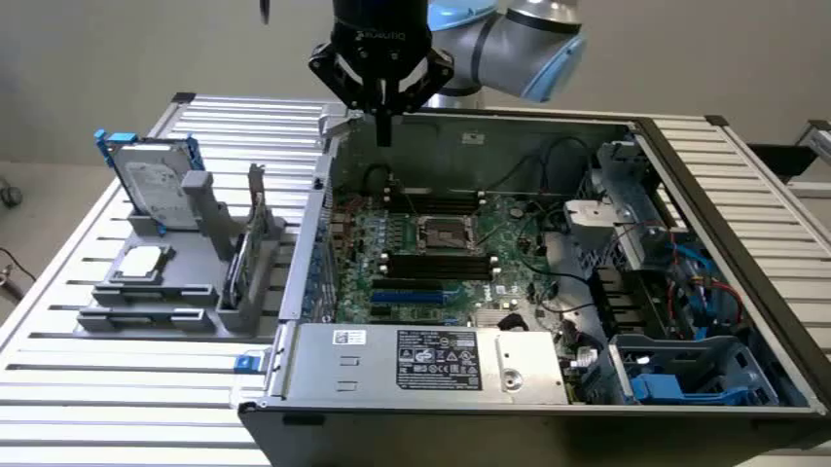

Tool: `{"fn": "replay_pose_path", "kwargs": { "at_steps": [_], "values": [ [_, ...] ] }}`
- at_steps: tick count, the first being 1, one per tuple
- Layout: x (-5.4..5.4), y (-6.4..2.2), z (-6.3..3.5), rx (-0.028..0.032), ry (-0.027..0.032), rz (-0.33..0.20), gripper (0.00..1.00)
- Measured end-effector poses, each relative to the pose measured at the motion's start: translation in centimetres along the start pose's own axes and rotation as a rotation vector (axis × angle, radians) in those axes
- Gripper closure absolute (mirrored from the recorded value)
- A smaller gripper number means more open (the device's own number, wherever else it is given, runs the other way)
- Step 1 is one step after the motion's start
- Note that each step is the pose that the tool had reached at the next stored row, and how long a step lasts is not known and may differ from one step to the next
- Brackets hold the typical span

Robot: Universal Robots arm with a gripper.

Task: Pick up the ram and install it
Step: 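Reach for the ram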

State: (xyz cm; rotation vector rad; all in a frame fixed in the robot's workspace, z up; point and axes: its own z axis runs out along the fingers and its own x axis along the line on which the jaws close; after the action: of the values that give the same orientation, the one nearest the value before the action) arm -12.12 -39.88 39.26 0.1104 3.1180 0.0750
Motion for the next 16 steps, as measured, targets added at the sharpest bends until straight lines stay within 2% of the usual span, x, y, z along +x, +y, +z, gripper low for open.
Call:
{"fn": "replay_pose_path", "kwargs": {
  "at_steps": [10,16],
  "values": [
    [0.0,0.00,0.00,0.0000,-0.0001,0.000,0.89],
    [2.6,-0.34,-0.07,0.0000,0.0000,0.000,0.89]
  ]
}}
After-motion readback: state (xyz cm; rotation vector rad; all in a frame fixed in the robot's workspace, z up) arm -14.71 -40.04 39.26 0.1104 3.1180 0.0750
